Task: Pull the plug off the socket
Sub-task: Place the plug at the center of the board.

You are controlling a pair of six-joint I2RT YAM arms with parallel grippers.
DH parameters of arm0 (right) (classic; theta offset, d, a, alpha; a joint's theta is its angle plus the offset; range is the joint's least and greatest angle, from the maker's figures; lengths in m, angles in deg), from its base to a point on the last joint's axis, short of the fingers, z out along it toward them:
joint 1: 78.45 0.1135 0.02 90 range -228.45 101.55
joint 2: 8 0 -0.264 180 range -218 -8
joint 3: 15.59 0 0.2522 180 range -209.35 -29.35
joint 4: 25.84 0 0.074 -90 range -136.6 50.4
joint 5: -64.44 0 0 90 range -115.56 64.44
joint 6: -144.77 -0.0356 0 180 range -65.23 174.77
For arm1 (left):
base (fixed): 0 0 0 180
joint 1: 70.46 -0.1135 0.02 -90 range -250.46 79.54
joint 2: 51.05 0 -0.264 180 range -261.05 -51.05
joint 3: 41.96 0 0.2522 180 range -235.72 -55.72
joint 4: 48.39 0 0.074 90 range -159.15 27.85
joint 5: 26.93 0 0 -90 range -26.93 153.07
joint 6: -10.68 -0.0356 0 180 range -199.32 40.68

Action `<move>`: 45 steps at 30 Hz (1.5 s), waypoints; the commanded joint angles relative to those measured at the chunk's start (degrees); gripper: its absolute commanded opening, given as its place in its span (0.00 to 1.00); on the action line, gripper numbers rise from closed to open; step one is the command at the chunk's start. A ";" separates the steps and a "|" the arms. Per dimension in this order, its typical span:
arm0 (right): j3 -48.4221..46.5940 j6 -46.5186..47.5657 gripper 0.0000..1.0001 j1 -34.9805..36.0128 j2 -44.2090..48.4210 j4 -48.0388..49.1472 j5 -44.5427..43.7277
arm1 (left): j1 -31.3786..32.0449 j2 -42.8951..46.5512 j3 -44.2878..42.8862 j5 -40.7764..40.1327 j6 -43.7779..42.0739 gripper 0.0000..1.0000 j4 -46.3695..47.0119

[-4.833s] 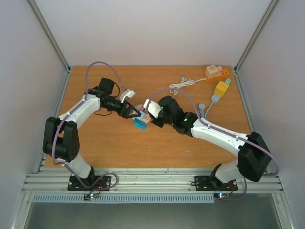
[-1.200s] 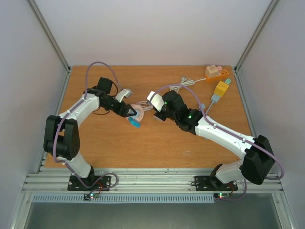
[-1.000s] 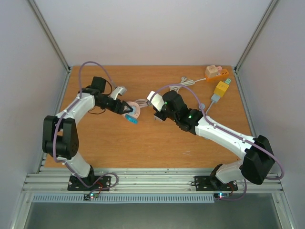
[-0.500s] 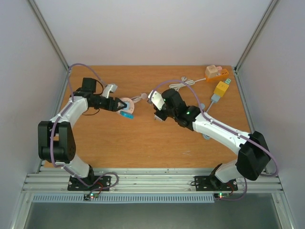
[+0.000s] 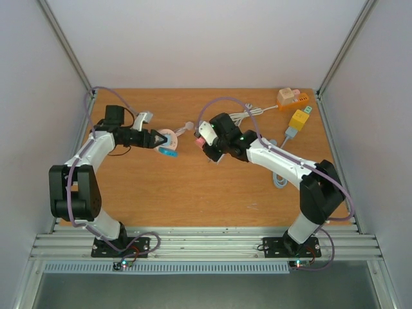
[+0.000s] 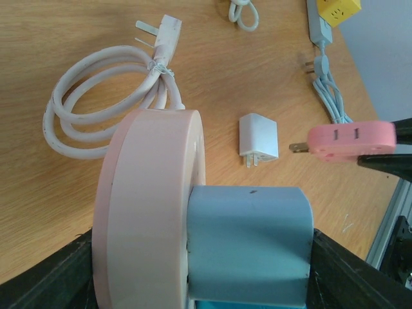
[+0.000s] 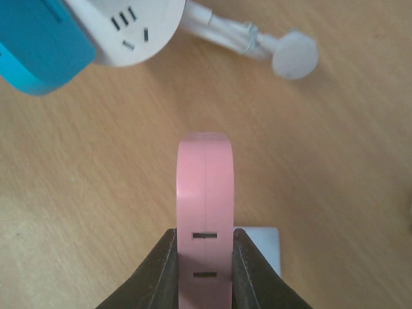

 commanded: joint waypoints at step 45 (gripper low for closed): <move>-26.41 -13.07 0.56 -15.63 -30.09 -16.41 22.24 | -0.69 3.25 1.52 4.69 0.24 0.00 7.01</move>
